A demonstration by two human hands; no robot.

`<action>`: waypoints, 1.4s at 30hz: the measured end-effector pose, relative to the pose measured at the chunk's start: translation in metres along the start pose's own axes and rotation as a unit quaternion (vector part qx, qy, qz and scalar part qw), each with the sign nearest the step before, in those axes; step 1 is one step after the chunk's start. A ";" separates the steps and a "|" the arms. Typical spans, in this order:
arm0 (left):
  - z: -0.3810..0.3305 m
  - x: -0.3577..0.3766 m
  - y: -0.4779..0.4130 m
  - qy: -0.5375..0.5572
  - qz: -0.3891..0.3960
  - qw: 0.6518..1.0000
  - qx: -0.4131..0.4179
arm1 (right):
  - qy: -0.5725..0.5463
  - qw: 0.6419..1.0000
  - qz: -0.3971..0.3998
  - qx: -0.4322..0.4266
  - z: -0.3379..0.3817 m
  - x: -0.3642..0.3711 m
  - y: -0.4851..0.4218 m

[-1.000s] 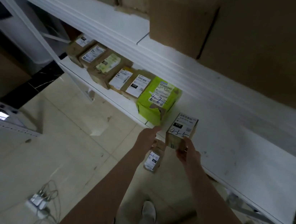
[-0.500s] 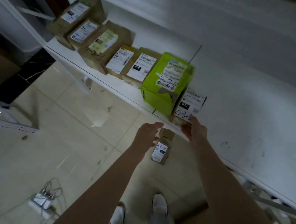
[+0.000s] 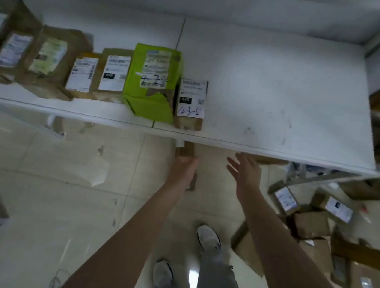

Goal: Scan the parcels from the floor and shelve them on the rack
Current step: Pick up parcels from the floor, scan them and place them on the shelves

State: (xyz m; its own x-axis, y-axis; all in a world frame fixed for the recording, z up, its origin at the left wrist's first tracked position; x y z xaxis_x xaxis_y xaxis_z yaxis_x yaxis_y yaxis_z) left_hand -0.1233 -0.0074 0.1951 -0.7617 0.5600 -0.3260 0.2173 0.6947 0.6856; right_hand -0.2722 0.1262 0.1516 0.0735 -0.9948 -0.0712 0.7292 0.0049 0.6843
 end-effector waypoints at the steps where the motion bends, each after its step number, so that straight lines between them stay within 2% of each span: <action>1: 0.004 0.008 0.005 -0.006 0.008 1.000 0.003 | -0.011 1.000 -0.028 0.001 -0.005 -0.024 -0.003; 5: 0.031 0.050 0.025 -0.078 0.067 0.995 0.014 | -0.087 0.986 -0.135 0.041 -0.039 -0.121 -0.006; 8: 0.059 0.081 0.043 -0.123 0.094 0.988 -0.010 | -0.123 0.970 -0.202 0.059 -0.066 -0.185 0.003; 14: 0.122 0.143 0.087 -0.161 0.135 0.974 -0.090 | -0.158 0.942 -0.279 0.101 -0.130 -0.299 0.010; 18: 0.157 0.189 0.108 -0.213 0.159 0.960 -0.088 | -0.149 0.929 -0.318 0.118 -0.169 -0.361 0.005; 22: 0.182 0.236 0.120 -0.269 0.175 0.945 -0.057 | -0.094 0.929 -0.333 0.132 -0.201 -0.408 -0.009; 28: 0.210 0.319 0.127 -0.300 0.202 0.932 -0.013 | 0.126 0.930 -0.329 0.105 -0.220 -0.458 -0.051; 33: 0.253 0.401 0.114 -0.314 0.244 0.918 0.012 | 0.265 0.909 -0.302 0.109 -0.257 -0.490 -0.121; 38: 0.308 0.452 0.080 -0.340 0.288 0.895 0.012 | 0.319 0.891 -0.293 0.135 -0.304 -0.503 -0.191; 42: 0.343 0.462 0.042 -0.350 0.281 0.894 -0.014 | 0.348 0.891 -0.256 0.138 -0.347 -0.497 -0.236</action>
State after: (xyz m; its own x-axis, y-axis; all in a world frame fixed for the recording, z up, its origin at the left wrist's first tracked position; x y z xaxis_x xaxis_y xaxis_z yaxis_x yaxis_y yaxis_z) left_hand -0.2571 0.4354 -0.1504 0.0330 0.9688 -0.2455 0.4231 0.2090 0.8816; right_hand -0.2452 0.6546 -0.2265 0.2537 -0.5545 -0.7925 0.6006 -0.5519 0.5785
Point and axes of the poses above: each hand's wrist, its own y-axis away from the middle knuckle, its own x-axis out of the palm, z = x × y, the point moved 9 cm from there along -y, towards the middle knuckle, and after that the axes turned 12 degrees about -z, right-handed, at the moved point
